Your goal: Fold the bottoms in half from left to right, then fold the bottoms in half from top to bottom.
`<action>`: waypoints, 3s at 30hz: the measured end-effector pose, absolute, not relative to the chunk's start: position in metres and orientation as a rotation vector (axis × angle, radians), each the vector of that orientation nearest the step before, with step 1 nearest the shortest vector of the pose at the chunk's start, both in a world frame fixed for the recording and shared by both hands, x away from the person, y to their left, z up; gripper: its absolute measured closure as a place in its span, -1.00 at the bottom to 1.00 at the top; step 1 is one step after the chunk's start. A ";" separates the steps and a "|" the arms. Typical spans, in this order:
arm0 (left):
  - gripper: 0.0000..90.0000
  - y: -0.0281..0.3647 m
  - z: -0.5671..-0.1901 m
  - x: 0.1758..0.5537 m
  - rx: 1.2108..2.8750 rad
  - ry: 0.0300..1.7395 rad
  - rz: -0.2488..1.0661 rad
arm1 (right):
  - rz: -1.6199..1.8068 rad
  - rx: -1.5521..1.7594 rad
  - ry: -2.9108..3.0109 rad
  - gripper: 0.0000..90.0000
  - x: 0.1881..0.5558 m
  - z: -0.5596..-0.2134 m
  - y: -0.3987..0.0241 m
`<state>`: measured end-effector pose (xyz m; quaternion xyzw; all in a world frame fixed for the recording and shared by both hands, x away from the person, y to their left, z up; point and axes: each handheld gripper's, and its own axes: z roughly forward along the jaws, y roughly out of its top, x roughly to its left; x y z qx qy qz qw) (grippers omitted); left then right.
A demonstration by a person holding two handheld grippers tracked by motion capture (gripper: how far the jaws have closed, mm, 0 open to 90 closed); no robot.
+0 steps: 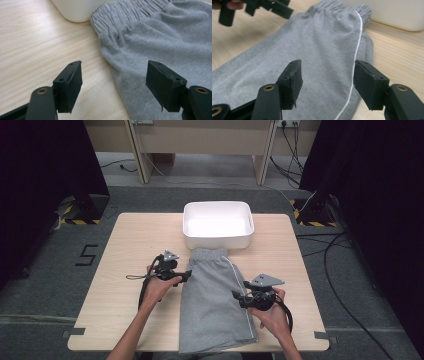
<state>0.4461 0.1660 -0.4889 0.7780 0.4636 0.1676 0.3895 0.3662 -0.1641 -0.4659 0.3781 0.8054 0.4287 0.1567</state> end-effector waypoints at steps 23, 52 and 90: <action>-0.41 0.160 -0.489 0.432 1.990 1.140 0.429 | 1.159 1.134 2.287 -0.18 0.409 -0.467 -0.167; -0.39 0.164 -0.493 0.442 1.899 1.191 0.397 | 1.146 1.198 2.261 -0.20 0.461 -0.451 -0.164; 0.20 0.139 -0.515 0.488 1.960 1.192 0.383 | 1.048 1.233 2.471 0.47 0.510 -0.503 -0.124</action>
